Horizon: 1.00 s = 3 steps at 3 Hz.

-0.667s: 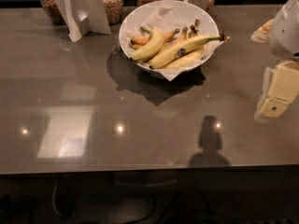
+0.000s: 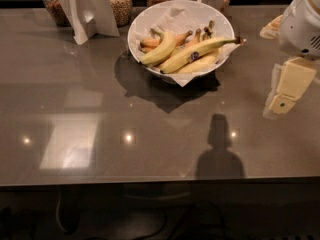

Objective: Pick banana from white bowl

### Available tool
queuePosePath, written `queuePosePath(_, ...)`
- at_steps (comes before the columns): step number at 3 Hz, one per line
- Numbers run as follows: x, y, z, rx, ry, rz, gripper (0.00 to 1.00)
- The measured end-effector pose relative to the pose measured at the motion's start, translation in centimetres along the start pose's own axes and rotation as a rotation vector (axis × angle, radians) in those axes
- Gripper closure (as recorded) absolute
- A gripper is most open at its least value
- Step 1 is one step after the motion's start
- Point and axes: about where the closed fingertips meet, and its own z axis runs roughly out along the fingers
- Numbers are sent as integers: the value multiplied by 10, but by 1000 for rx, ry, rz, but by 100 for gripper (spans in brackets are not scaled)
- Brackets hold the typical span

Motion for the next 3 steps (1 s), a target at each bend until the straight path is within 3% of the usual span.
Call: queuePosePath(3, -41, -96, 38, -5, -155, -169, 0)
